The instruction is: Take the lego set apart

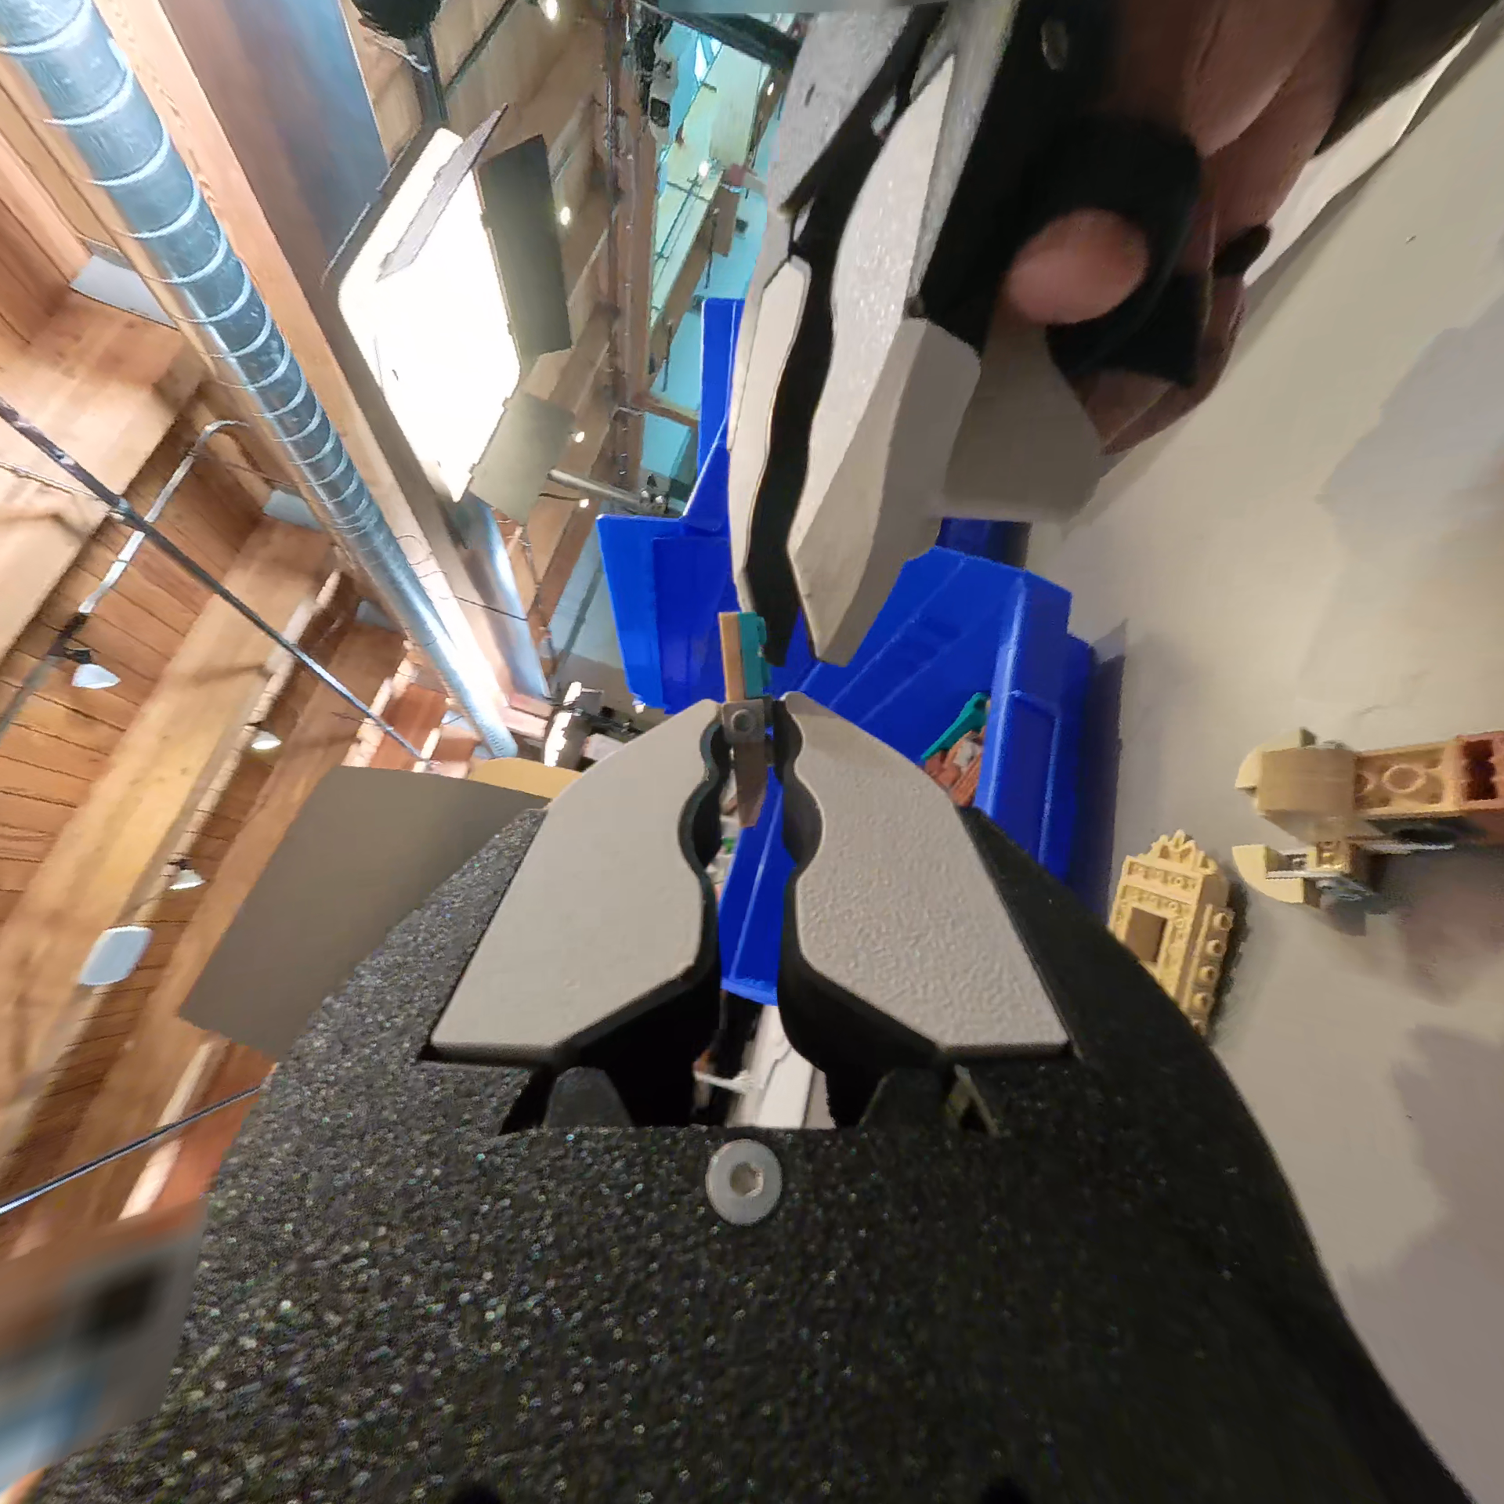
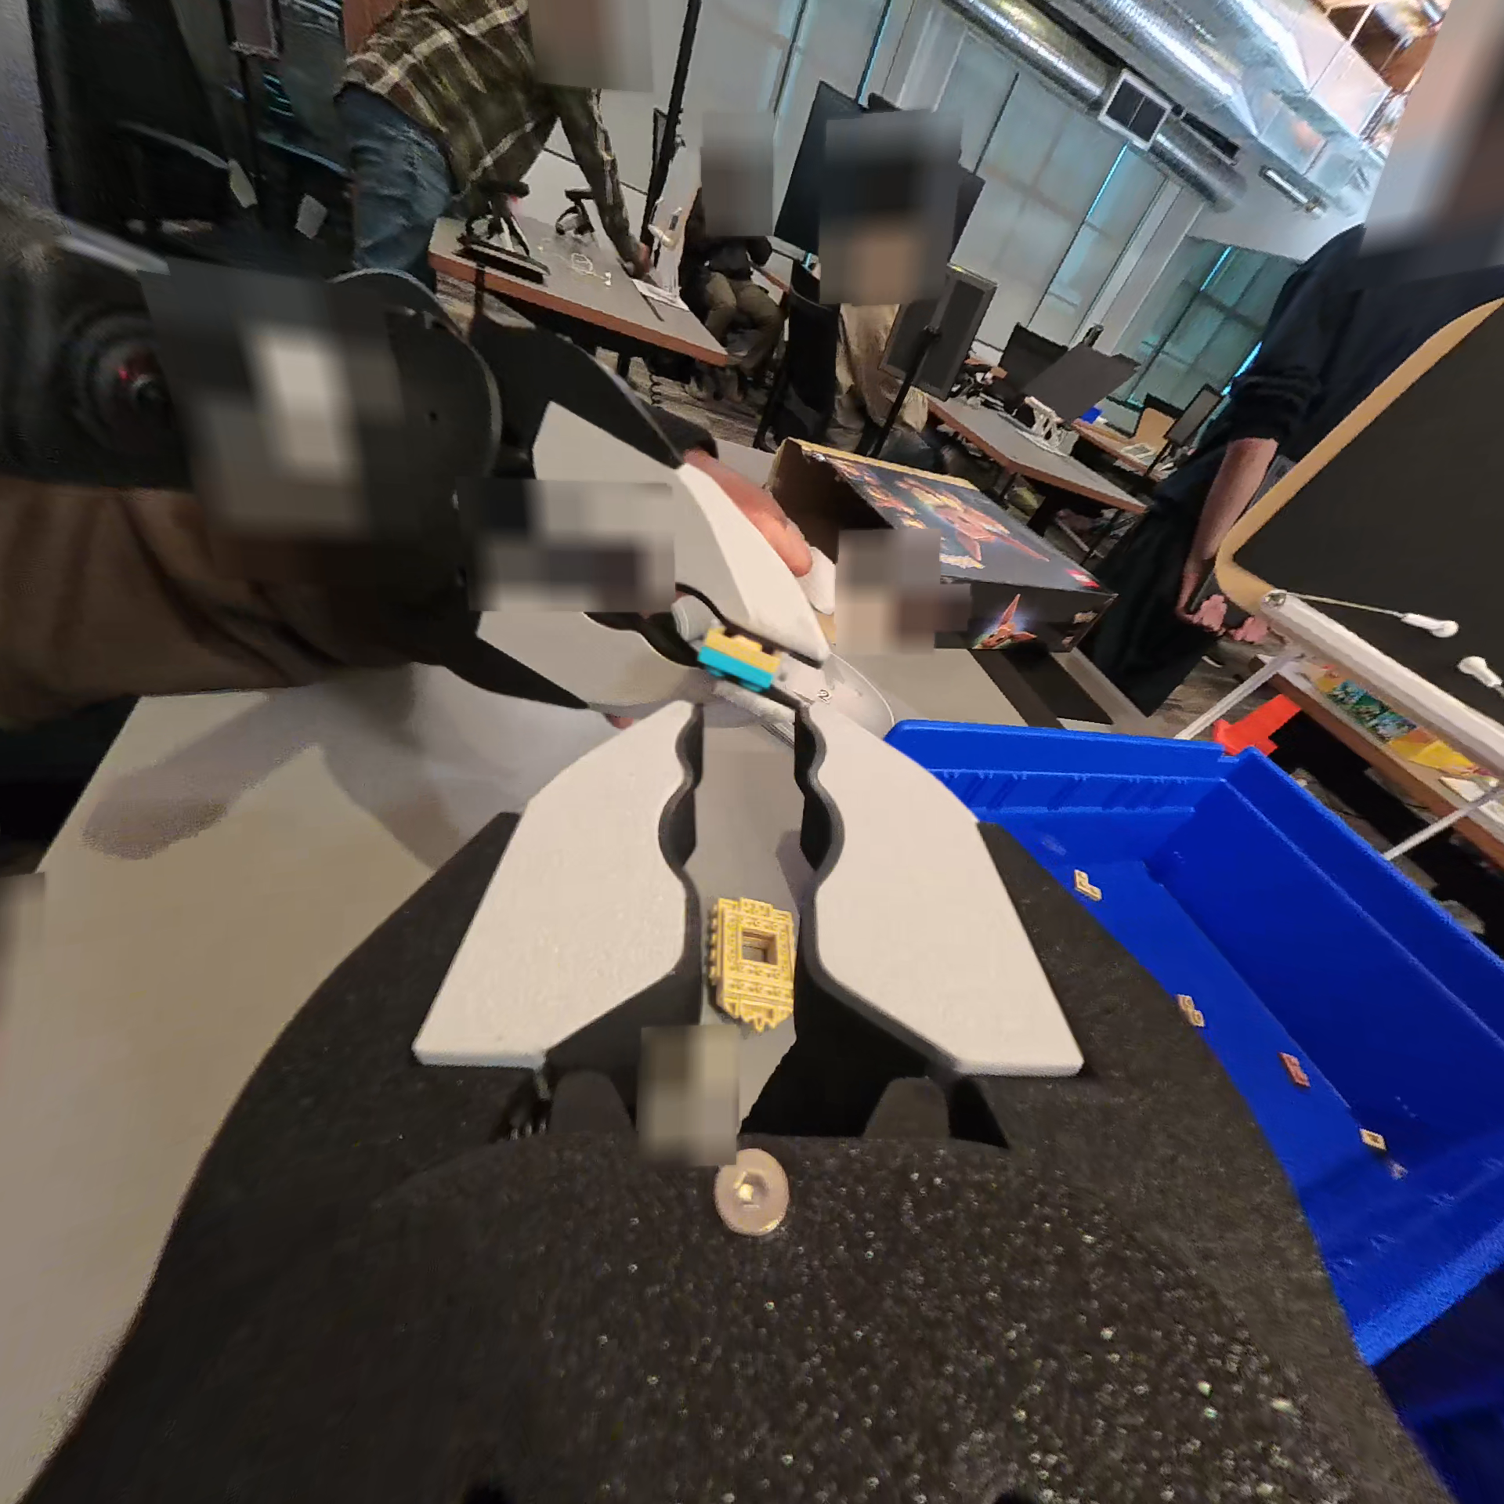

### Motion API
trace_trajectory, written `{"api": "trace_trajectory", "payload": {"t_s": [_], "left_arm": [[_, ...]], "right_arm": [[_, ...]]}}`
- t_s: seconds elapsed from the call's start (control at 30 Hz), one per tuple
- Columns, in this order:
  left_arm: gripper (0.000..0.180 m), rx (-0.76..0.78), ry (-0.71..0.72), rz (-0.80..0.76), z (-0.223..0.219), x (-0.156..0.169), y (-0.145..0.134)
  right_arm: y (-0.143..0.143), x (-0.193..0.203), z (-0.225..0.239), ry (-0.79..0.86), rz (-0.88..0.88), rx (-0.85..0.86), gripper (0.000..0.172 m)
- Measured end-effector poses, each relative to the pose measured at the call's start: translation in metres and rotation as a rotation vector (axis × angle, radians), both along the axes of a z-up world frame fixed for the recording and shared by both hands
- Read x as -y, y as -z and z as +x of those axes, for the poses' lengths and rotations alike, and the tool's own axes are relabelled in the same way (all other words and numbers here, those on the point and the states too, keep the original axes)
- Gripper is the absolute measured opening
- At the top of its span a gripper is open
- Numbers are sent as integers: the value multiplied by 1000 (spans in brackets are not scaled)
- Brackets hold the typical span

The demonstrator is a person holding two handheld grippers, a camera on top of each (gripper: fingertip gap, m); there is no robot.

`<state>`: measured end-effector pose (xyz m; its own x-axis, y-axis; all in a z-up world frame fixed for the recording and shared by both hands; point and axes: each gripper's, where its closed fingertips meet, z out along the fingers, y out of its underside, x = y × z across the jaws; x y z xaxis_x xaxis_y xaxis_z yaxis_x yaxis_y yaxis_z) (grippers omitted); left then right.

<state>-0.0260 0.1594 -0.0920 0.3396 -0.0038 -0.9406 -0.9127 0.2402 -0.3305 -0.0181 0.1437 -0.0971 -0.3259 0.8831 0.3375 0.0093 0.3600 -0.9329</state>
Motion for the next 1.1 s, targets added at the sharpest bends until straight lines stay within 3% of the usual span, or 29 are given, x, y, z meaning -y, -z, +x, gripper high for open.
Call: {"api": "trace_trajectory", "payload": {"t_s": [0.5, 0.83, 1.1], "left_arm": [[9, -302, -174, 185, 1, -3, -6], [10, -189, -76, 116, 8, 0, -4], [11, 27, 88, -114, 20, 0, 13]], "right_arm": [[-5, 4, -4, 9, -110, 6, 21], [-3, 8, 3, -6, 56, 2, 17], [9, 7, 12, -77, 198, 38, 17]]}}
